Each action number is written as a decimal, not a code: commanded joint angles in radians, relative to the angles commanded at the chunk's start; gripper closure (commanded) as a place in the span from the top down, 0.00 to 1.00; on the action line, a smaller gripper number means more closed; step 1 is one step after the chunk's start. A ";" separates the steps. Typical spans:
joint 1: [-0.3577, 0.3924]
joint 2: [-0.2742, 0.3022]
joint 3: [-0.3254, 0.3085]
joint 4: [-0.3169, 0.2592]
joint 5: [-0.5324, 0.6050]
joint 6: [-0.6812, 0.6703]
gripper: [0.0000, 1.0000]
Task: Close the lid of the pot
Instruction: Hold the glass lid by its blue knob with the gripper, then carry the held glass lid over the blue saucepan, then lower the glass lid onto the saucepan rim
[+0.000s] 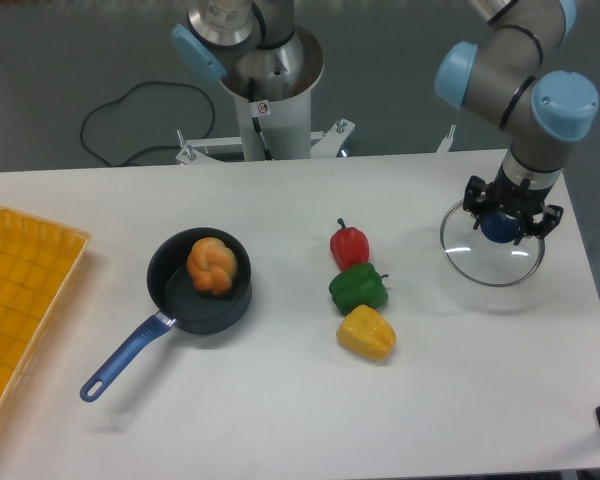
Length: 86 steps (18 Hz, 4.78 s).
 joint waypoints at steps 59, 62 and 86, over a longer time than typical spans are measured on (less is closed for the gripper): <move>-0.765 0.216 -0.273 0.104 0.055 -0.736 0.49; -0.778 0.207 -0.278 0.112 0.057 -0.739 0.49; -0.819 0.170 -0.265 0.162 0.060 -0.792 0.49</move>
